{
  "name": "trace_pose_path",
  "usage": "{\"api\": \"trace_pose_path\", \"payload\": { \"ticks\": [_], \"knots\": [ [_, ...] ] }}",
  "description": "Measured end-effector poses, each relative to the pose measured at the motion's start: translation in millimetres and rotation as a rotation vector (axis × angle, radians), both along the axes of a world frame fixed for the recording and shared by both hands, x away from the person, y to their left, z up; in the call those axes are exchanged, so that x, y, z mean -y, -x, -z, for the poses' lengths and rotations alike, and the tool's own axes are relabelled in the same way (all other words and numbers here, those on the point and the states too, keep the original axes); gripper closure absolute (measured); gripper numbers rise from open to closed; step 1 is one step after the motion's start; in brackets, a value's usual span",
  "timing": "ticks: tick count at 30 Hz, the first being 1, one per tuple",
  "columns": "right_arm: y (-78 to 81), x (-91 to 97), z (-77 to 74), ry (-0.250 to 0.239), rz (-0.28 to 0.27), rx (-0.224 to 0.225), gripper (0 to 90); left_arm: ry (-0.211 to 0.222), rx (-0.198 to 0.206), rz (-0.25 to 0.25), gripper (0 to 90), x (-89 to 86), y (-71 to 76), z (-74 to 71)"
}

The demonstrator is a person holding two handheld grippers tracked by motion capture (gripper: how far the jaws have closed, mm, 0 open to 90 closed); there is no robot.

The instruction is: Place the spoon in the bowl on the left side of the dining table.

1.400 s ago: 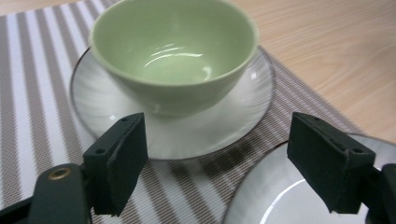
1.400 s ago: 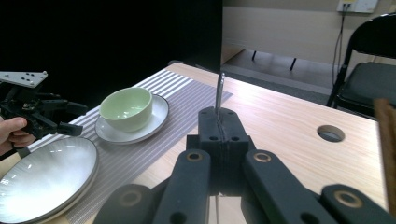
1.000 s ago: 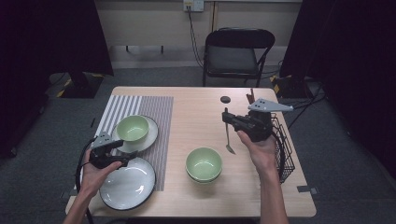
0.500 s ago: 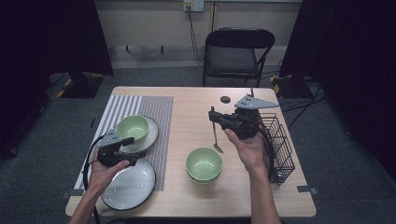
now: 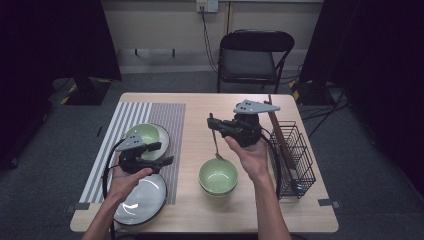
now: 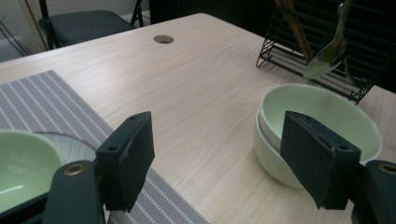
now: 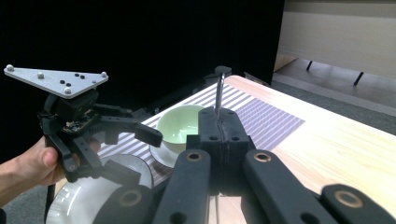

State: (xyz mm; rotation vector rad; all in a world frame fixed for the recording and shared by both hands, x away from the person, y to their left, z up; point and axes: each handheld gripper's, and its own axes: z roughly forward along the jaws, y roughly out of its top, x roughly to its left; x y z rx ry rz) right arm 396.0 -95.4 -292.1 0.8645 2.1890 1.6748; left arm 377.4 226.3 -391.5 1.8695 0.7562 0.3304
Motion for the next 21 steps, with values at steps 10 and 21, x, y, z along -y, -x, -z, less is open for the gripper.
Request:
{"api": "trace_pose_path", "payload": {
  "ticks": [10, 21],
  "knots": [
    [-2.3, -23.8, 1.4, -0.002, -0.045, -0.002, 90.0, 0.032, 0.032, 0.065, 33.6, 22.5, 0.7, -14.4],
    [-2.4, -40.4, -0.8, -0.005, -0.077, 0.005, 90.0, 0.078, 0.044, 0.126, 36.4, 40.6, 1.1, -29.6]
  ]
}}
